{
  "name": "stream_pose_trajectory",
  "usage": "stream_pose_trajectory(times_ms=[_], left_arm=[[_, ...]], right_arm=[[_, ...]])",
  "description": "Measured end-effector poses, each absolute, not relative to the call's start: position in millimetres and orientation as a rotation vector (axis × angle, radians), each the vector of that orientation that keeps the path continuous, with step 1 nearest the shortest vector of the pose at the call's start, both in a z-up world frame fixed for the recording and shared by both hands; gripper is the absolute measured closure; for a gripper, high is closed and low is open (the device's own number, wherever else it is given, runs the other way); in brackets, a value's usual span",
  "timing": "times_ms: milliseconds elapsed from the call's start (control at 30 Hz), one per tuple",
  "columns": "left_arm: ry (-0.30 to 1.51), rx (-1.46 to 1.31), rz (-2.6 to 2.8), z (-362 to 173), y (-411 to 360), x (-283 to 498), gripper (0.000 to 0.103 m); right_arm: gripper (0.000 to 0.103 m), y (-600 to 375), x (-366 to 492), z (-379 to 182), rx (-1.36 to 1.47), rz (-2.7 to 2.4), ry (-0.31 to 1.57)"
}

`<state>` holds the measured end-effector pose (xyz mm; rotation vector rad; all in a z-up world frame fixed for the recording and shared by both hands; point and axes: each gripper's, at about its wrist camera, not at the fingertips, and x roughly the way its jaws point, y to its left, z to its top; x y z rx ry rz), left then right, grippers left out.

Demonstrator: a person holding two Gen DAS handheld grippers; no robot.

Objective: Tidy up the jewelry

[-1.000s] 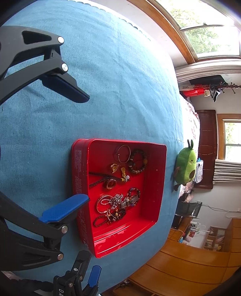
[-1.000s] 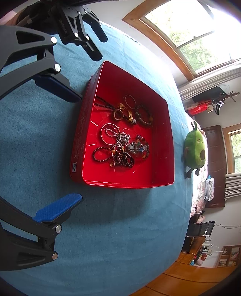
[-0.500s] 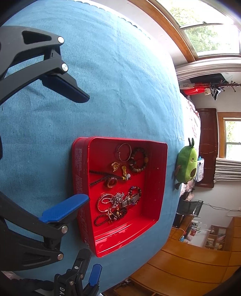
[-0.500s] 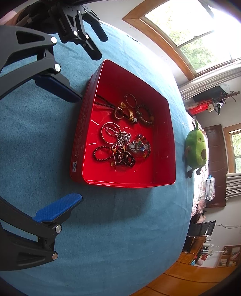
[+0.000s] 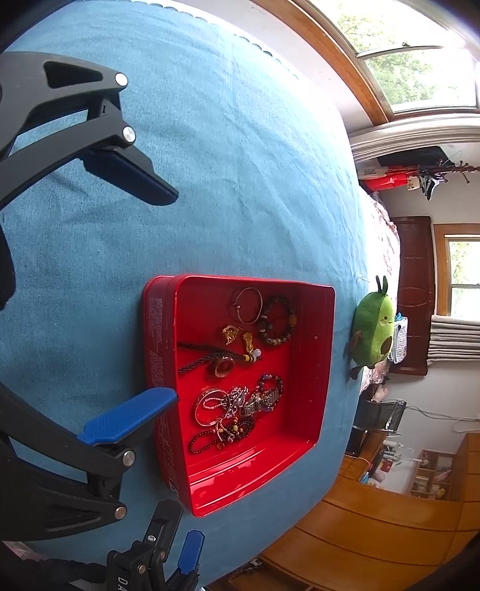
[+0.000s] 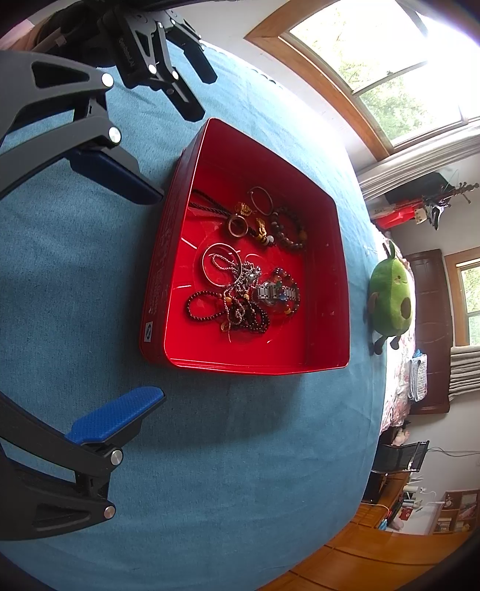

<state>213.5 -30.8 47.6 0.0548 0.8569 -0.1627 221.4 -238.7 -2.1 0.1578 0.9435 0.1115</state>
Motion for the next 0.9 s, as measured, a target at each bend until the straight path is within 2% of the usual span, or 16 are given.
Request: stream_pose_trajectory(times_ms=[900], left_arm=[[0.864, 0.050, -0.163, 46.9, -29.6, 215.4, 0.005]], right_arm=[[0.004, -240.7, 221.5, -4.8, 0.155, 0.107, 0.947]])
